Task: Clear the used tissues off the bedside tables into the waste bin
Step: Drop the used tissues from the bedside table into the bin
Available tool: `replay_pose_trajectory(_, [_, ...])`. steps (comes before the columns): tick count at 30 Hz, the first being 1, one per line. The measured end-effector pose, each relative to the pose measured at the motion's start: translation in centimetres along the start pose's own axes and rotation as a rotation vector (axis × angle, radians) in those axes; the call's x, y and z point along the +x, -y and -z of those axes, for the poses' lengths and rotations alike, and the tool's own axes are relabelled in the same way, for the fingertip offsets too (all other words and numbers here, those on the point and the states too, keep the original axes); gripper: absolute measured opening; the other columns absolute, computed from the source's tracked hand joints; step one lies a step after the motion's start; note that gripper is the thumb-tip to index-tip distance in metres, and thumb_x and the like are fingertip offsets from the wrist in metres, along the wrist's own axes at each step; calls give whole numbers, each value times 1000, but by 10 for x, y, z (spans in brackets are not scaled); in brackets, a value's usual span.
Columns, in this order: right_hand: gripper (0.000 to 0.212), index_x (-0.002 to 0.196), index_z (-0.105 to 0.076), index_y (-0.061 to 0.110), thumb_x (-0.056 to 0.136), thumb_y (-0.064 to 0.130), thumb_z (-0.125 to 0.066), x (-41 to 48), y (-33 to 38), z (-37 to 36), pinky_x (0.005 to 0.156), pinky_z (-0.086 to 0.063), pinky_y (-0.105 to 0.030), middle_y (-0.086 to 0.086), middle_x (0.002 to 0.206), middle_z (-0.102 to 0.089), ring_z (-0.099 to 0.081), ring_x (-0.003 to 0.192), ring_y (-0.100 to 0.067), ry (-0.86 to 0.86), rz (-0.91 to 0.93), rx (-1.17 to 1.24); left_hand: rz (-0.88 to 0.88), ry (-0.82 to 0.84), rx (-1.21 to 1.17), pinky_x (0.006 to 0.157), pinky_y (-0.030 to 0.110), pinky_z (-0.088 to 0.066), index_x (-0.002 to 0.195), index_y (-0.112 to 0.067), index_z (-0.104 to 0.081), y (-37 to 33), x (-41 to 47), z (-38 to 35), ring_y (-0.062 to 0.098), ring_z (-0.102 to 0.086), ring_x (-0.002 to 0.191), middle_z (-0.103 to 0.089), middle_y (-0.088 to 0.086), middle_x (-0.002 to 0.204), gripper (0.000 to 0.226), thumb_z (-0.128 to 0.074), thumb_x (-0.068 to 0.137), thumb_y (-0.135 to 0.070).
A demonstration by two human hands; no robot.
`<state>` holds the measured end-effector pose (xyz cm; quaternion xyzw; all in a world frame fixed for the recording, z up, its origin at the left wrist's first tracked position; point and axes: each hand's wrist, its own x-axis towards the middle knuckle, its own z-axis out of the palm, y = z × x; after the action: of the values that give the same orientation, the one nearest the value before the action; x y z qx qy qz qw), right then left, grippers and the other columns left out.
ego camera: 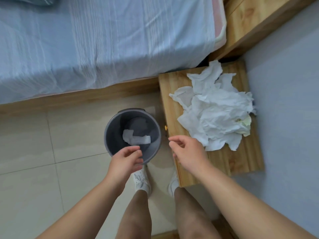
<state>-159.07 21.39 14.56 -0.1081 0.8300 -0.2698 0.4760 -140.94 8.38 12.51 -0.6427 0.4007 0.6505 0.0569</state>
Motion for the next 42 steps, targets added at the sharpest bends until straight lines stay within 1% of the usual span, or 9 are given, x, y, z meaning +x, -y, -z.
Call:
replay_pose_trajectory(4, [16,107,-77,36,97,40,-65,-9,-11,70,69,-52,-20,22,86,-71,-66,78,4,-231,98,-68,-242,97,294,74,29,-66,105,-40,-75,-38,-25,-67,9,-76,88,-79,-11,98,11,-73,98,-32])
replay_pose_trajectory(8, [31,128,-69,24,99,32,-65,2,-25,135,81,-56,-31,10,124,-66,-67,95,-13,-536,221,-264,-596,189,819,90,26,-53,128,-45,-66,-67,-23,-126,-3,-62,109,-61,-24,126,29,-67,99,-48])
replay_pose_trajectory(13, [84,163,-22,40,95,45,-72,37,-41,168,96,-51,-35,12,176,-9,-46,145,-19,-335,158,-451,-797,56,1250,87,36,-56,151,-46,-43,-69,-7,-181,19,-47,143,-36,-9,163,64,-69,94,-57])
replay_pose_trajectory(16, [96,164,-9,43,93,49,-73,52,-52,167,102,-50,-40,5,173,-21,-45,147,-22,-246,148,-428,-768,33,1414,88,42,-59,152,-42,-35,-56,4,-190,30,-41,145,-26,3,168,74,-75,91,-49])
replay_pose_trajectory(23, [35,131,-71,16,104,35,-62,57,-55,169,95,-48,-29,0,136,-67,-63,121,-19,-430,197,-240,-785,111,1099,68,24,-48,121,-25,-69,-36,13,-167,12,-59,89,-53,-13,111,23,-72,98,-24])
replay_pose_trajectory(29, [36,138,-68,24,107,36,-53,30,-42,193,90,-48,-23,4,121,-73,-67,109,-13,-493,211,-100,-630,127,707,79,26,-58,135,-47,-64,-48,-17,-163,-4,-66,90,-66,-35,100,37,-69,102,-32])
replay_pose_trajectory(32, [30,80,-64,49,106,37,-53,10,-36,205,58,-37,-7,25,69,-61,-57,66,4,-609,206,-51,-574,184,487,63,25,-59,138,-68,-52,-55,-39,-163,11,-67,75,-74,-11,87,58,-71,101,-28])
replay_pose_trajectory(37, [49,64,-40,20,103,45,-53,-14,-21,207,45,-33,-18,4,54,-43,-39,49,-8,-679,209,20,-534,167,290,76,24,-64,102,-63,-74,-62,-65,-144,6,-75,91,-80,-21,99,39,-69,102,-24])
replay_pose_trajectory(42, [46,76,-56,9,104,45,-56,-25,0,186,47,-44,-28,-8,68,-65,-68,62,-8,-624,170,104,-406,55,117,75,29,-65,98,-47,-81,-53,-57,-80,11,-79,92,-83,-10,97,29,-70,102,-20])
